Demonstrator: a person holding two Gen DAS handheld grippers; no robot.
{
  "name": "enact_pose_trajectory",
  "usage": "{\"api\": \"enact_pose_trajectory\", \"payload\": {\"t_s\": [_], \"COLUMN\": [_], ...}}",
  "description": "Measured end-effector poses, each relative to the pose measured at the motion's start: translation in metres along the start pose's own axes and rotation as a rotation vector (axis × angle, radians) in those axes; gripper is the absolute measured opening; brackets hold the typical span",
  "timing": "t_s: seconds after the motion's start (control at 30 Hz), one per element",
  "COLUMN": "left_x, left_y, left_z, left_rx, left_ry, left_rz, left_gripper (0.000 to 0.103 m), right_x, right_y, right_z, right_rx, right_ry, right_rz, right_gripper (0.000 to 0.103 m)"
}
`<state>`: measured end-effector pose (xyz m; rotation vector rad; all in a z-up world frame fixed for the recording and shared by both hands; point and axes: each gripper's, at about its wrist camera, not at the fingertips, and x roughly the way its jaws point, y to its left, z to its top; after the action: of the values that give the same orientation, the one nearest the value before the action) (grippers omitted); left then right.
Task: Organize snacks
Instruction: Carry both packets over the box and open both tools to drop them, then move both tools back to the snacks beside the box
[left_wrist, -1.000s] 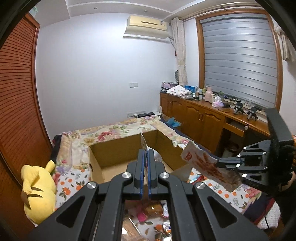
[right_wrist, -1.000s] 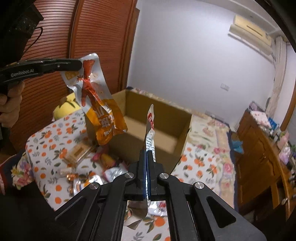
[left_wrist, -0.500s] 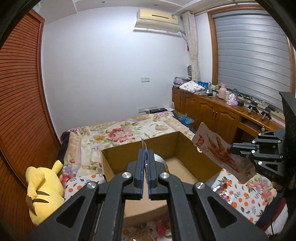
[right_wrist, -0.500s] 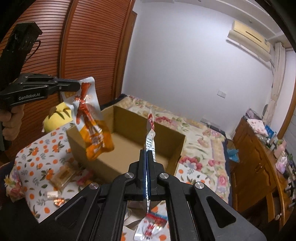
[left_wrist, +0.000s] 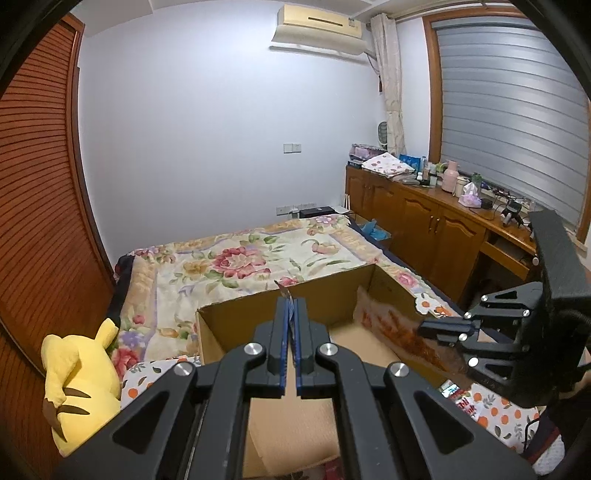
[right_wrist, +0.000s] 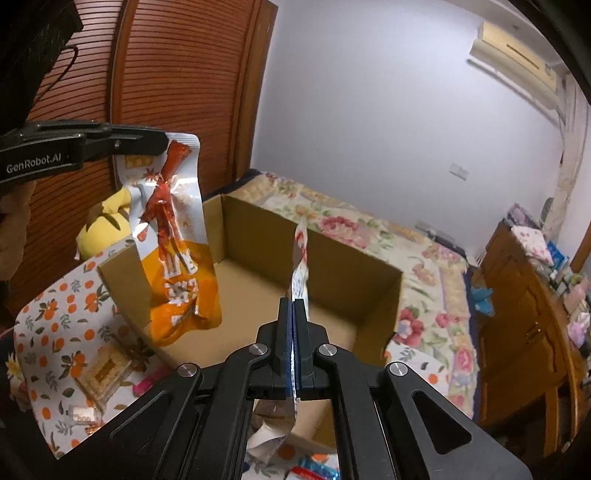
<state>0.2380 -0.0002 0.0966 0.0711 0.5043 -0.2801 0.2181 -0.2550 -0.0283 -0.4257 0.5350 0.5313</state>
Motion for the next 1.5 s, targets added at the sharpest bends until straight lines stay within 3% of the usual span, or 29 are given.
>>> {"api": "enact_pose_trajectory", "payload": {"t_s": [0.33, 0.7, 0.9, 1.07, 1.17, 1.3, 1.47, 1.5], "left_x": [0.049, 0.069, 0.054, 0.025, 0.008, -0.013, -0.040, -0.044], "left_y": [0.016, 0.008, 0.007, 0.004, 0.002, -0.002, -0.006, -0.006], "left_z": [-0.006, -0.024, -0.032, -0.040, -0.047, -0.060, -0.074, -0.076], "left_rx": [-0.012, 0.005, -0.012, -0.010, -0.013, -0.004, -0.012, -0.014], "left_ry": [0.073, 0.117, 0.103, 0.060, 0.051, 0.046, 0.035, 0.032], "left_rz": [-0.004, -0.029, -0.035, -0.045, -0.049, -0.048, -0.043, -0.045], "left_gripper": [0.000, 0.005, 0.016, 0.037, 0.039, 0.040, 0.052, 0.055], "right_x": [0.050, 0.064, 0.041, 0.010, -0.011, -0.036, -0.059, -0.061], "right_y": [-0.007, -0.008, -0.010, -0.006, -0.006, -0.003, -0.006, -0.007], "right_z": [0.003, -0.004, -0.014, -0.025, -0.033, -0.046, -0.065, -0.068], "right_rx": [-0.011, 0.013, 0.065, 0.107, 0.131, 0.154, 0.198, 0.203], "right_ry": [0.051, 0.080, 0.044, -0.002, -0.031, -0.056, -0.078, -0.076], "right_rz": [0.042, 0.084, 0.093, 0.089, 0.078, 0.050, 0.015, 0.010], "right_gripper": [0.000, 0.000, 0.000, 0.003, 0.007, 0.014, 0.026, 0.032]}}
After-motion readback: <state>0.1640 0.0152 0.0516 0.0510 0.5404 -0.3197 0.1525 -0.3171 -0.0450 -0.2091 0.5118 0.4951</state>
